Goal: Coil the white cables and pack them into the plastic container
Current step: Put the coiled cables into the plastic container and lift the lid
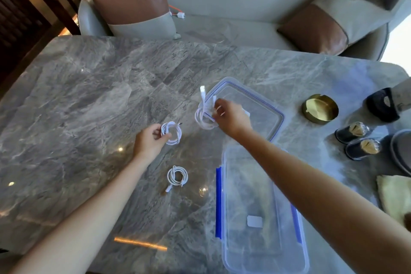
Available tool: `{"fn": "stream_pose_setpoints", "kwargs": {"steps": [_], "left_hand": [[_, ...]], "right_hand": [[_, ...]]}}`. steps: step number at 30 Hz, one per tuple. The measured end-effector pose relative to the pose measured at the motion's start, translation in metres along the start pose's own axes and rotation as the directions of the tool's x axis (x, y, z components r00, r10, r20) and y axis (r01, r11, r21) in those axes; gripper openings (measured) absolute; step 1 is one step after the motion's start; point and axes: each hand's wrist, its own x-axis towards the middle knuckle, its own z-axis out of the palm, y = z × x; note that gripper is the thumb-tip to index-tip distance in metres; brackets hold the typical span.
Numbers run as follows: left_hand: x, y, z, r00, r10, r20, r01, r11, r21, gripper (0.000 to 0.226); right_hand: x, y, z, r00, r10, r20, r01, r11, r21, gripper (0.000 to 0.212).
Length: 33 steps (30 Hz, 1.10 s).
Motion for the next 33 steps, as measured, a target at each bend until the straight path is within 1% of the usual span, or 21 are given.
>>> {"fn": "stream_pose_setpoints", "kwargs": {"steps": [2,4,6,7,9,10,11,13,15,17,19,22,25,27,29,33], "left_hand": [[-0.008,0.025,0.002,0.988,0.150,0.048,-0.152,0.988,0.031,0.016],[-0.020,0.054,0.005,0.943,0.314,0.110,-0.323,0.943,0.081,0.019],[-0.035,0.084,0.011,0.868,0.447,0.219,-0.478,0.871,0.116,0.020],[-0.043,0.097,0.016,0.821,0.489,0.295,-0.540,0.833,0.122,0.021],[-0.058,0.118,0.028,0.709,0.552,0.439,-0.659,0.740,0.134,0.020],[-0.064,0.126,0.036,0.655,0.570,0.495,-0.710,0.688,0.148,0.019],[-0.069,0.132,0.044,0.611,0.578,0.541,-0.751,0.639,0.166,0.018],[-0.077,0.140,0.060,0.537,0.575,0.617,-0.818,0.534,0.214,0.016],[-0.084,0.144,0.076,0.478,0.542,0.691,-0.871,0.390,0.298,0.018],[-0.091,0.146,0.090,0.466,0.469,0.751,-0.885,0.251,0.392,0.019],[-0.095,0.145,0.103,0.494,0.419,0.762,-0.866,0.163,0.472,0.019],[-0.097,0.144,0.114,0.575,0.352,0.739,-0.808,0.098,0.581,0.021],[-0.096,0.142,0.120,0.615,0.282,0.736,-0.774,0.041,0.632,0.023],[-0.096,0.139,0.123,0.622,0.249,0.743,-0.767,0.002,0.641,0.020],[-0.098,0.136,0.126,0.611,0.230,0.757,-0.773,-0.030,0.633,0.019],[-0.099,0.128,0.131,0.566,0.215,0.796,-0.792,-0.125,0.598,0.019]], "right_hand": [[-0.012,0.008,-0.038,0.996,-0.069,-0.062,0.074,0.993,0.089,0.009],[-0.032,0.023,-0.072,0.990,-0.134,-0.046,0.138,0.987,0.086,0.009],[-0.056,0.042,-0.099,0.986,-0.153,0.069,0.151,0.988,0.042,0.009],[-0.068,0.051,-0.109,0.978,-0.146,0.147,0.150,0.989,-0.016,0.009],[-0.090,0.066,-0.120,0.950,-0.111,0.292,0.176,0.963,-0.205,0.009],[-0.099,0.073,-0.122,0.938,-0.086,0.336,0.193,0.935,-0.299,0.007],[-0.106,0.078,-0.121,0.933,-0.060,0.355,0.203,0.902,-0.380,0.007],[-0.116,0.088,-0.116,0.939,-0.038,0.342,0.223,0.824,-0.521,0.007],[-0.117,0.095,-0.105,0.945,-0.095,0.312,0.277,0.738,-0.615,0.010],[-0.115,0.098,-0.093,0.944,-0.135,0.300,0.310,0.673,-0.672,0.015],[-0.112,0.096,-0.083,0.949,-0.133,0.286,0.302,0.643,-0.703,0.017],[-0.111,0.088,-0.074,0.966,-0.090,0.244,0.245,0.629,-0.738,0.010],[-0.111,0.079,-0.067,0.967,-0.065,0.245,0.239,0.551,-0.799,0.009],[-0.111,0.075,-0.061,0.962,-0.024,0.272,0.248,0.493,-0.834,0.014],[-0.111,0.074,-0.056,0.955,-0.014,0.295,0.270,0.450,-0.852,0.018],[-0.111,0.077,-0.050,0.951,-0.047,0.305,0.297,0.413,-0.861,0.023]]}}
